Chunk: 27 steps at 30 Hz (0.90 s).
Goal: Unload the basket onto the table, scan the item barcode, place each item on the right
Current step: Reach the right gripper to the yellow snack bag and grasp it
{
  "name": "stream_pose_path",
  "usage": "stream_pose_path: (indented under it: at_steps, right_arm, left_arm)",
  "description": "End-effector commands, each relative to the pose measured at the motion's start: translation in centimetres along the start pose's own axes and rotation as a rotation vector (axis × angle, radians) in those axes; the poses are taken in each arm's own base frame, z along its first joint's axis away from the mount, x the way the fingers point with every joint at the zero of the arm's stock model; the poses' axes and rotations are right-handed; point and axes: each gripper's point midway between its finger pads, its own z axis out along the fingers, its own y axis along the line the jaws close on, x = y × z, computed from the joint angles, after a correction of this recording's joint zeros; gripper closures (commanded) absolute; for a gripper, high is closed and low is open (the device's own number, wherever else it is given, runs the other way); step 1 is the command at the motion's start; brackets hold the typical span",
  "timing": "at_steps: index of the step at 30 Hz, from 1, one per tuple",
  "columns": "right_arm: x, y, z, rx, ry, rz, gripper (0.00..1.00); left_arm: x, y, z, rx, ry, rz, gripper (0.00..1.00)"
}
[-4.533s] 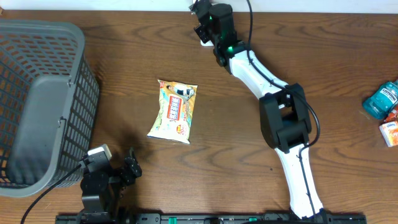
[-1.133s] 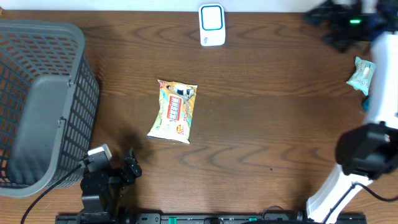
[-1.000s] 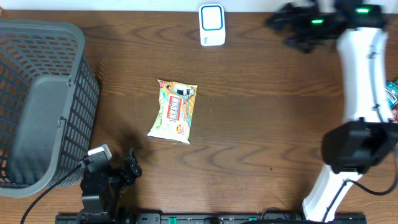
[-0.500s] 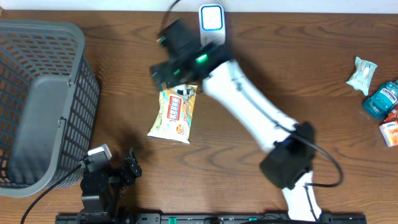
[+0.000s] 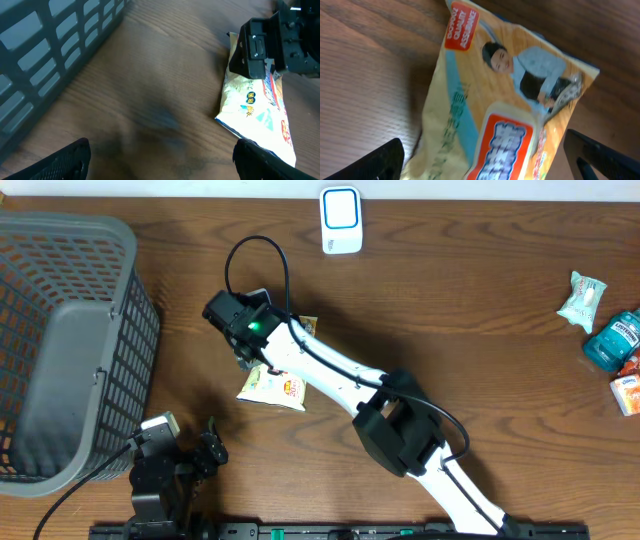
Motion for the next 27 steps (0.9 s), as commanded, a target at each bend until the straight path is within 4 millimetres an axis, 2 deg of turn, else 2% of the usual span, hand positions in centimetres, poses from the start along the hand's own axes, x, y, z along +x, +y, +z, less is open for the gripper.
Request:
stream_pose_path:
  at_steps: [1,3,7,10,13,16,19,20,21,22,27]
  right_arm:
    - [0.4,0.8,-1.2,0.016,-0.023,0.107,0.06]
    - [1.0,0.9,-1.3,0.026,-0.007,0.131,0.09]
    - [2.3,0.8,-0.4,0.054,0.028,0.171,0.22]
    - [3.6,0.7,1.3,0.087,0.067,0.157,0.38]
    - [5.8,-0.3,2.5,0.153,0.136,0.191,0.5]
    - [7.4,-0.8,3.2,0.194,0.185,0.209,0.55]
    - [8.0,-0.7,3.5,0.189,0.213,0.196,0.62]
    - [8.4,-0.2,3.5,0.153,0.247,0.163,0.83]
    - [8.7,0.1,3.5,0.126,0.276,0.144,0.93]
    - [9.0,0.3,3.4,0.102,0.301,0.132,0.98]
    - [8.7,-0.3,1.7,-0.009,0.397,0.097,0.99]
  left_arm:
    - [0.0,0.1,0.0,-0.007,-0.005,-0.005,0.09]
    - [0.0,0.1,0.0,-0.007,-0.005,-0.005,0.09]
    - [0.0,0.1,0.0,-0.007,-0.005,-0.005,0.09]
    - [0.0,0.1,0.0,-0.007,-0.005,-0.005,0.09]
    - [0.0,0.1,0.0,-0.007,-0.005,-0.005,0.09]
    - [0.0,0.1,0.0,-0.007,-0.005,-0.005,0.09]
    - [0.0,0.1,0.0,-0.007,-0.005,-0.005,0.09]
    - [0.0,0.1,0.0,-0.007,-0.005,-0.005,0.09]
    - [0.0,0.1,0.0,-0.007,-0.005,-0.005,0.09]
    - [0.0,0.1,0.0,-0.007,-0.005,-0.005,0.09]
    - [0.0,0.1,0.0,-0.007,-0.005,-0.005,0.09]
